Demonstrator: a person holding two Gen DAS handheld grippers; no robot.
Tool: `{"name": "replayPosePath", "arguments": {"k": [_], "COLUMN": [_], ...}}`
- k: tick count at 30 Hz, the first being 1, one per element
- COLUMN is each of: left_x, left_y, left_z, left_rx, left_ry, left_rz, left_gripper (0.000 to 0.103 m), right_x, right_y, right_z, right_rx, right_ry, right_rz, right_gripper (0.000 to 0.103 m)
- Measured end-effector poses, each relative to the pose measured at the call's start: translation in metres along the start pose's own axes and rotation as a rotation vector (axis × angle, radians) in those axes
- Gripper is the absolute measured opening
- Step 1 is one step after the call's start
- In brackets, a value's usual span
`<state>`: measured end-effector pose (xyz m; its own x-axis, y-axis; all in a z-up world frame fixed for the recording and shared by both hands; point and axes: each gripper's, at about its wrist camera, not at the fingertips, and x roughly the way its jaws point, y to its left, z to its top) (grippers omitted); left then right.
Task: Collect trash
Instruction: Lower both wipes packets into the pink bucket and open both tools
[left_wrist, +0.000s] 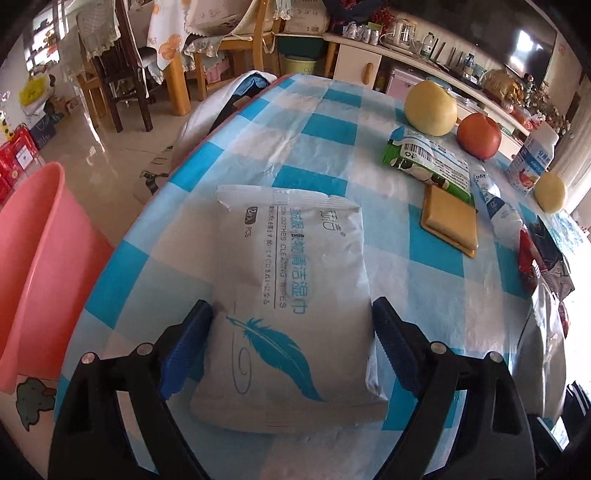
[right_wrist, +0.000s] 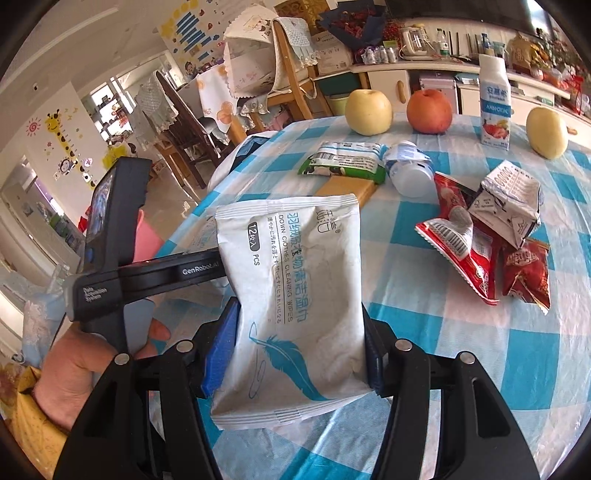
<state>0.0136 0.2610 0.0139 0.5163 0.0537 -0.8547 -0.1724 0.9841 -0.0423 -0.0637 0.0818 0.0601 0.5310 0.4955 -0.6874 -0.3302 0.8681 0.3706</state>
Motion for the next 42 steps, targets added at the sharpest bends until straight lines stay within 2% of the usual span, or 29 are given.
{"name": "replayPosePath", "arguments": {"k": [4,9,15,21,26,30,33,37,42], "left_x": [-0.002,-0.006,-0.015,-0.050,-0.080,-0.097,-0.104,-0.103,-0.102], "left_y": [-0.012,-0.021,-0.004,0.035,0.083,0.138,0.180,0.228,0.279], "left_z": [0.000,-0.002,0.001,0.008,0.010,0.008,0.002,-0.005,-0.016], "left_rx": [0.041,0.046,-0.062,-0.167,-0.298,-0.467,-0.593,-0.716,-0.856], "left_ry": [-0.035,-0.055,-0.056,-0.164,-0.270,-0.354,-0.386,-0.388,-0.386], "left_rz": [-0.027,-0.082,-0.213,-0.229,-0.184,-0.097,-0.032,0.036,0.083], "left_gripper": [0.078,0.075,0.075,0.075,0.075,0.075,0.075,0.075,0.075], "right_x": [-0.002,-0.002,0.002,0.011,0.025,0.044,0.062,0.090,0.131], "right_y": [-0.007,-0.011,-0.006,0.022,0.073,0.126,0.173,0.230,0.275], "right_z": [0.002,0.003,0.004,0.013,0.030,0.047,0.059,0.068,0.078], "right_rx": [0.010,0.022,0.031,-0.013,-0.095,-0.170,-0.236,-0.306,-0.324], "right_ry": [-0.006,-0.007,-0.003,0.009,0.012,0.020,0.027,0.037,0.067], "right_rz": [0.010,0.016,0.025,0.050,0.106,0.177,0.237,0.277,0.321], "right_gripper": [0.059,0.059,0.059,0.059,0.059,0.059,0.059,0.059,0.059]}}
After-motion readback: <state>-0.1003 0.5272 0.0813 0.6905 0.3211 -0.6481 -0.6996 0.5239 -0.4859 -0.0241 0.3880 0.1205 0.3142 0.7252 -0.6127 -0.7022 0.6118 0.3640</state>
